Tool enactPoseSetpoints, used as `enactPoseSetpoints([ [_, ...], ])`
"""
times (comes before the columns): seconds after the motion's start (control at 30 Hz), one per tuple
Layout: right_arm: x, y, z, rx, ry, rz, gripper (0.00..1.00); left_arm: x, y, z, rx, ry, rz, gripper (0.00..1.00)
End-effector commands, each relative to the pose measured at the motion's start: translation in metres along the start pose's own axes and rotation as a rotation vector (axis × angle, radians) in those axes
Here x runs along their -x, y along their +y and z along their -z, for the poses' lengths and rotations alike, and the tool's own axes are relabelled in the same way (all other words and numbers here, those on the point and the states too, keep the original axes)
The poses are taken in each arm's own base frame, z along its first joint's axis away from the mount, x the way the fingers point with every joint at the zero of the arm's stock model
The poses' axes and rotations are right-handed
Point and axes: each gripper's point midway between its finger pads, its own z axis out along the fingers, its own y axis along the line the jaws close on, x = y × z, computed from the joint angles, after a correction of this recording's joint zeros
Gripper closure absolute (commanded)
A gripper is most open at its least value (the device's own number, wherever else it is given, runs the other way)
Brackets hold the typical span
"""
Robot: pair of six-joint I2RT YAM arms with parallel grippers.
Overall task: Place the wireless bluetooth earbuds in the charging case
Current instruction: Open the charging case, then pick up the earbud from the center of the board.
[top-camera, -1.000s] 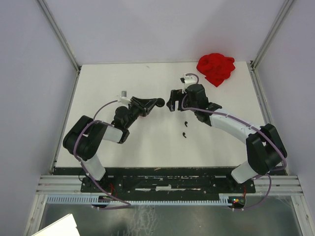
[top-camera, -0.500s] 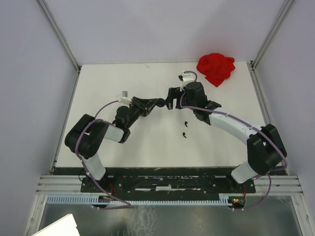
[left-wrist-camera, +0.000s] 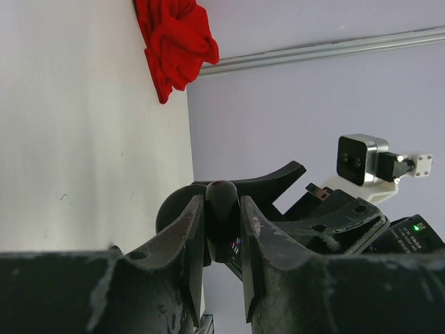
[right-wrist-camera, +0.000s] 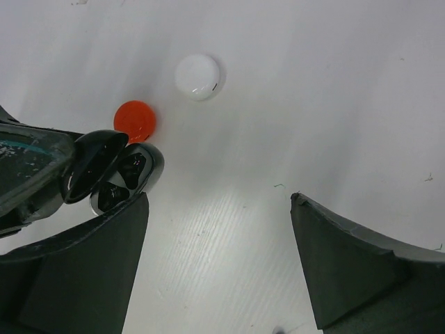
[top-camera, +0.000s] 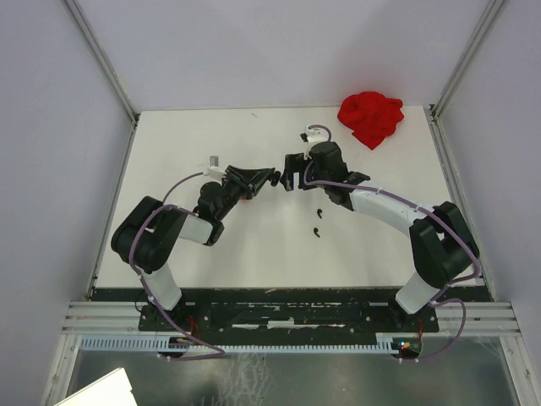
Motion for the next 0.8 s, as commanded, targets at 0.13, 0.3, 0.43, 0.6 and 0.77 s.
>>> enactPoseSetpoints([
  [0.13, 0.021, 0.005, -0.002, -0.001, -0.051, 0.014, 0.09, 0.005, -0.039, 0.001, -0.119, -0.021, 0.009, 0.97],
  [0.3, 0.011, -0.013, 0.008, -0.091, -0.004, 0.053, 0.10, 0.014, -0.038, 0.005, -0.109, -0.046, 0.002, 0.97],
  [0.43, -0.014, -0.036, 0.017, -0.209, 0.117, 0.082, 0.14, 0.023, -0.036, 0.011, -0.103, -0.060, 0.000, 0.97],
  [0.6, -0.048, -0.066, 0.028, -0.365, 0.311, 0.120, 0.23, 0.030, -0.033, 0.015, -0.095, -0.071, -0.003, 0.97],
  [0.77, -0.068, -0.072, 0.025, -0.393, 0.362, 0.095, 0.33, 0.030, -0.031, 0.015, -0.092, -0.069, -0.002, 0.97],
])
